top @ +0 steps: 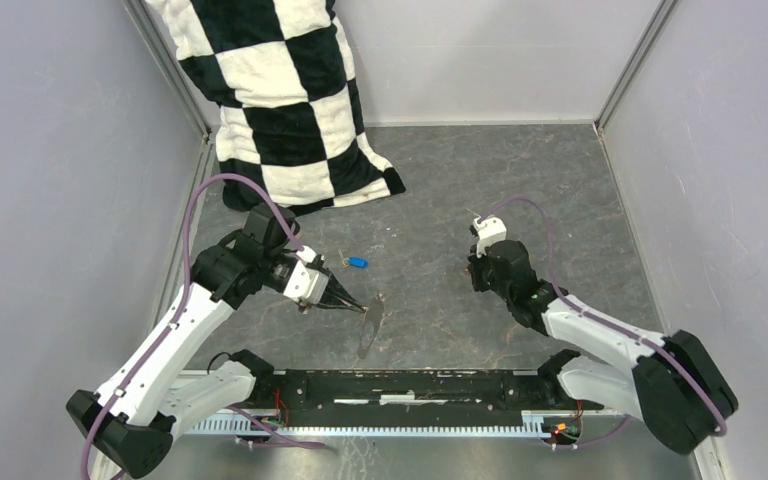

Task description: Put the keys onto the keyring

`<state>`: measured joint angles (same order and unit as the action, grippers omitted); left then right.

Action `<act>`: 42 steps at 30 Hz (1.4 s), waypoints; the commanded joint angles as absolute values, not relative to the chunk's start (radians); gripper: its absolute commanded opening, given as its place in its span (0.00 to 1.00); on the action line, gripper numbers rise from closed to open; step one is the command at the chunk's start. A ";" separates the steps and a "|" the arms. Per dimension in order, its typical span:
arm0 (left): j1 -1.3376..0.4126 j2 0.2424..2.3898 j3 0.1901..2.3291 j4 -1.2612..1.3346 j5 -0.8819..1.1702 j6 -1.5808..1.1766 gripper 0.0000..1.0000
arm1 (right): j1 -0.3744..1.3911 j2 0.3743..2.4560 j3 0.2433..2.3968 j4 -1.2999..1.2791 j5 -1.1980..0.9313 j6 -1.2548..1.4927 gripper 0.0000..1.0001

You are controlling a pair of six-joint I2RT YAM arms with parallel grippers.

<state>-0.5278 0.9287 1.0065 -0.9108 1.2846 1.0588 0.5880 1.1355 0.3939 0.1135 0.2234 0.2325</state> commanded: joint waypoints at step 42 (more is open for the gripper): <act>-0.525 0.913 0.975 -0.893 1.375 0.931 0.02 | 0.873 0.939 0.528 0.018 -0.120 -0.087 0.00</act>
<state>-0.5278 0.9340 0.9733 -0.9104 1.3434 0.9726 0.8753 0.9051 0.5976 0.0929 -0.4534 -0.2039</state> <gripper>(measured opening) 0.033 0.007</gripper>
